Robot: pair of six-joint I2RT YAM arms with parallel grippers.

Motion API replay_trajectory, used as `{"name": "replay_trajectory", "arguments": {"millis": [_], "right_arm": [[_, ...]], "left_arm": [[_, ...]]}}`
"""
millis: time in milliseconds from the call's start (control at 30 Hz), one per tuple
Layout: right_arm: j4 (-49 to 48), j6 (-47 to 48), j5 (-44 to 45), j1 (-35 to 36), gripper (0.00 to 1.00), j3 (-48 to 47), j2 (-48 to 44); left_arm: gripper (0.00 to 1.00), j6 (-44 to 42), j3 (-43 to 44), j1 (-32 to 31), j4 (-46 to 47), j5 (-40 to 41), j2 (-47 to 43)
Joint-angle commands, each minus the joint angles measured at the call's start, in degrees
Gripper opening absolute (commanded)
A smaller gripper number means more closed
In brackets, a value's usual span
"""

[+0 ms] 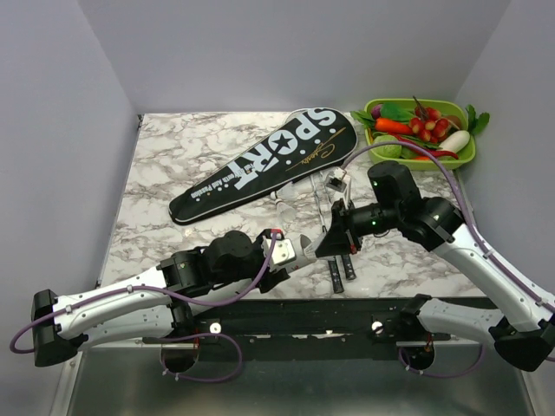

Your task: Pack up the badminton gear

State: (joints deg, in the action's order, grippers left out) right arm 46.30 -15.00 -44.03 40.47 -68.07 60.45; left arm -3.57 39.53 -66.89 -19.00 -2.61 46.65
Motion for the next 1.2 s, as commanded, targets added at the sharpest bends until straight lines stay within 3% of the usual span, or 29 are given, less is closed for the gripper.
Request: {"name": "replay_trajectory", "arguments": {"millis": [0, 700, 767, 900, 1167], "right_arm": [[-6.66, -2.66, 1.05, 1.9, 0.01, 0.74, 1.69], [-35.13, -14.96, -8.96, 6.03, 0.01, 14.9, 6.62], [-36.11, -15.4, -9.5, 6.11, 0.07, 15.69, 6.09], [-33.49, -14.36, -7.57, 6.11, 0.41, 14.91, 4.42], [-22.41, -11.1, 1.74, 6.03, 0.56, 7.7, 0.03]], "left_arm": [[0.0, 2.17, 1.69, -0.69, -1.03, -0.2, -0.6], [0.0, 2.08, 1.08, -0.87, 0.02, 1.38, -1.22], [0.0, 1.99, 0.99, -0.87, 0.19, 1.64, -1.13], [0.0, 1.99, 0.9, -0.87, 0.2, 1.82, -0.78], [0.0, 1.99, 0.9, -0.87, 0.11, 2.0, -0.16]]}}
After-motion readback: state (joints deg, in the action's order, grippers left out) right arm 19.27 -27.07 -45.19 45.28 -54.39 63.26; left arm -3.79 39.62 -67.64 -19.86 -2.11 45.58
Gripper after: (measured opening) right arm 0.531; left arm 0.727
